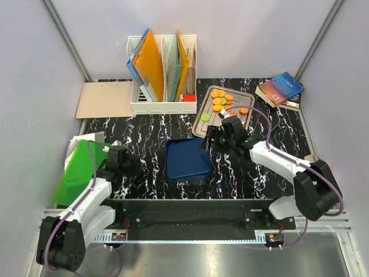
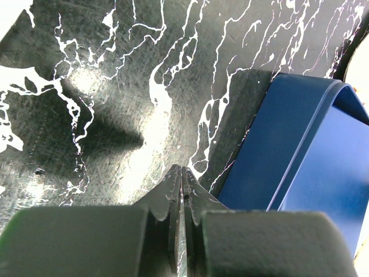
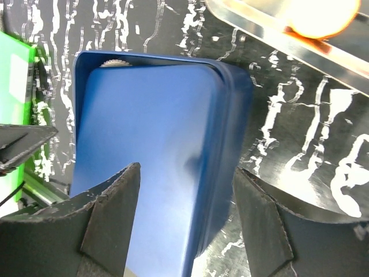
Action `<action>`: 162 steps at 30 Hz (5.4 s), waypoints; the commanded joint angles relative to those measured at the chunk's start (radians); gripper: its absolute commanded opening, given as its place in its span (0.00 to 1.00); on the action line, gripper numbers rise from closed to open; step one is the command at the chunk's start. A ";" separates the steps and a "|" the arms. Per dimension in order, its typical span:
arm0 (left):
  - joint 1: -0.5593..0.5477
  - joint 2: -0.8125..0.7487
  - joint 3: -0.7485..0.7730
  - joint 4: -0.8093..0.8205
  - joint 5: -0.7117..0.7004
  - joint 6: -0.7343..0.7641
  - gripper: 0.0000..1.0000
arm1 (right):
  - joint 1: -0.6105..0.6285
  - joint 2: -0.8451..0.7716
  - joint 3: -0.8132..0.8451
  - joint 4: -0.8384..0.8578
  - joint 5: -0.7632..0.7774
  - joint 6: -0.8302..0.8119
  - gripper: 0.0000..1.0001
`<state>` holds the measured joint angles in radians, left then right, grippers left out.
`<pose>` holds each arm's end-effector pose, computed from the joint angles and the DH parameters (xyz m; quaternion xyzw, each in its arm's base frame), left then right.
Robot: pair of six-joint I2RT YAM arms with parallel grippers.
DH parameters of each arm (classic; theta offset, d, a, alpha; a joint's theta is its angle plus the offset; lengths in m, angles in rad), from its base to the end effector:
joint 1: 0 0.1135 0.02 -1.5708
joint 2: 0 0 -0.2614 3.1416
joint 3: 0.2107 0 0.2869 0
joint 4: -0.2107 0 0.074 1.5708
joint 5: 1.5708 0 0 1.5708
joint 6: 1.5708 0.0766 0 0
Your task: Pack the cookies
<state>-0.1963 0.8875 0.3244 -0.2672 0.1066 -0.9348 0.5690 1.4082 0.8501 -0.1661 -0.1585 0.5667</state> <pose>0.2196 -0.0520 0.1063 -0.3180 0.8751 -0.2356 0.2785 0.2964 0.2039 0.1746 -0.0336 0.9088 0.2811 0.3064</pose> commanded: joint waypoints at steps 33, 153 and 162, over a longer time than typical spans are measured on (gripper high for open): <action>-0.005 0.030 0.004 0.059 0.042 0.007 0.06 | -0.009 -0.308 -0.056 -0.118 0.098 -0.042 0.32; -0.267 0.245 0.111 0.164 -0.102 -0.070 0.04 | 0.095 -0.256 -0.280 -0.123 -0.016 0.031 0.00; -0.265 0.241 0.094 0.189 -0.091 -0.079 0.04 | 0.126 -0.308 -0.422 0.135 -0.124 0.170 0.00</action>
<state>-0.4599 1.1507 0.4080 -0.1257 0.0360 -1.0172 0.6796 1.1210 0.4351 -0.2058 -0.2153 0.6792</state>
